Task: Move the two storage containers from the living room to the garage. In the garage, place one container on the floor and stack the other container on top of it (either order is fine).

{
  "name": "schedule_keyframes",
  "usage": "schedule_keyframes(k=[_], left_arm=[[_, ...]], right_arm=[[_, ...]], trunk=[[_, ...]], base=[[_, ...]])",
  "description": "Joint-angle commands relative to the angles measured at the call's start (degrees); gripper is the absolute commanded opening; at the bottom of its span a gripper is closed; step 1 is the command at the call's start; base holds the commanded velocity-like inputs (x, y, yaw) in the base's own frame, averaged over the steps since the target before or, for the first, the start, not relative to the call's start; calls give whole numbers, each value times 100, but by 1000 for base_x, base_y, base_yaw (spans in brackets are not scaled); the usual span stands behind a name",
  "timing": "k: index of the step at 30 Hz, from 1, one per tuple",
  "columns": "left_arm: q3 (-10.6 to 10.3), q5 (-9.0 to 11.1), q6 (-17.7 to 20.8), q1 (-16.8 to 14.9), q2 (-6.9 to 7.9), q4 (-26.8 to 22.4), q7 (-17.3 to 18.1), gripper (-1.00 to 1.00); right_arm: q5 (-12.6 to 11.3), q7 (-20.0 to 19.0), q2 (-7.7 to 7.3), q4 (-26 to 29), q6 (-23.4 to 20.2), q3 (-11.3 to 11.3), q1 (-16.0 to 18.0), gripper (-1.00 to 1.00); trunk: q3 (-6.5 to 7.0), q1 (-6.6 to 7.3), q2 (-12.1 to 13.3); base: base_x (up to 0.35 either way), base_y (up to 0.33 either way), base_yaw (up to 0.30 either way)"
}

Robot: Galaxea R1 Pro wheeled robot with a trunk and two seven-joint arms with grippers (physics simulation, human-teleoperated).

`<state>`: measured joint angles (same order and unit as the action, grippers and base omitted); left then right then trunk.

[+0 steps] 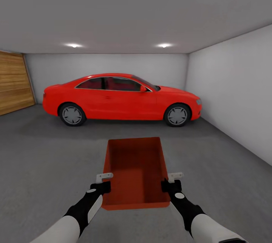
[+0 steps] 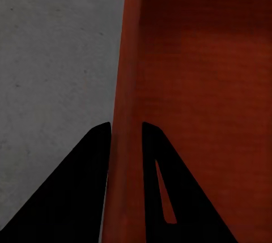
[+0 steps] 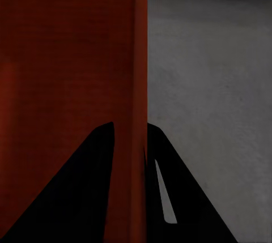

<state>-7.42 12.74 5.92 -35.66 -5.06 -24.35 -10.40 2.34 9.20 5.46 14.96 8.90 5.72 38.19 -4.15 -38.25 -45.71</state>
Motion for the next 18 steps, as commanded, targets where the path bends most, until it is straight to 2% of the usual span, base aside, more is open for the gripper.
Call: schedule_keyframes(k=[1,18], left_arm=[[188,-62,-232,-3,67,-27,-541,-100],[188,-62,-232,-3,67,-29,-541,-100]], right_arm=[[-304,-41,-1,-11,-7,-80,7,-100],[-304,-41,-1,-9,-2,-80,10,-100]], trunk=[[-9,-5,-7],[-9,-5,-7]], base=[[321,0,0],[321,0,0]])
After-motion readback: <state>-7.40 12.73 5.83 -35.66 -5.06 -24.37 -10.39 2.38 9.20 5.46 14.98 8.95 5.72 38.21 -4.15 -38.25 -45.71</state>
